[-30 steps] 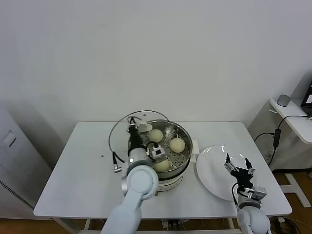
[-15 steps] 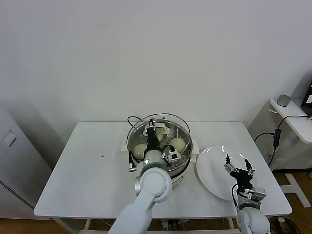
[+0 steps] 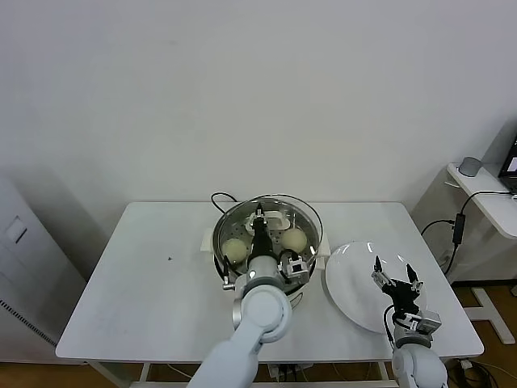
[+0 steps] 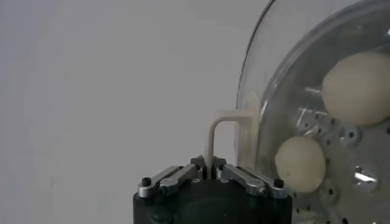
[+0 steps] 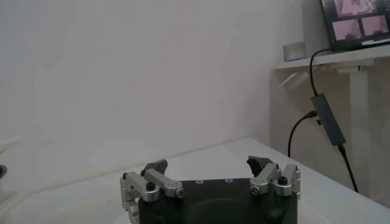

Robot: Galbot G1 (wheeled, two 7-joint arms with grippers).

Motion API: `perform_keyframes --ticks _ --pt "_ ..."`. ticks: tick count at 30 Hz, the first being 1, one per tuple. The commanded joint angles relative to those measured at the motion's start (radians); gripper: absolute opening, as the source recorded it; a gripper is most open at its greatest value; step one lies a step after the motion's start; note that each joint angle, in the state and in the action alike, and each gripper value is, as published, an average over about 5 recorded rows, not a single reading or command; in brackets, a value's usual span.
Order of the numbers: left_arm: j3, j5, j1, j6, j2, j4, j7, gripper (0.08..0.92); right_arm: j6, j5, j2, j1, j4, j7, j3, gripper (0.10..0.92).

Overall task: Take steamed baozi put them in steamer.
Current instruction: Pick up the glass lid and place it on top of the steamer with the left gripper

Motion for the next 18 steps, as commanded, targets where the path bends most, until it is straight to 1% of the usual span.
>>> perform_keyframes --ticks 1,18 --pt "0.014 0.082 0.005 0.049 -0.049 0.027 -0.026 0.13 0.002 -0.001 0.001 -0.002 0.0 -0.001 0.0 0.823" --pt "0.013 0.117 0.001 0.049 -0.049 0.074 -0.022 0.13 0.003 -0.002 0.005 -0.004 0.0 -0.001 0.002 0.823"
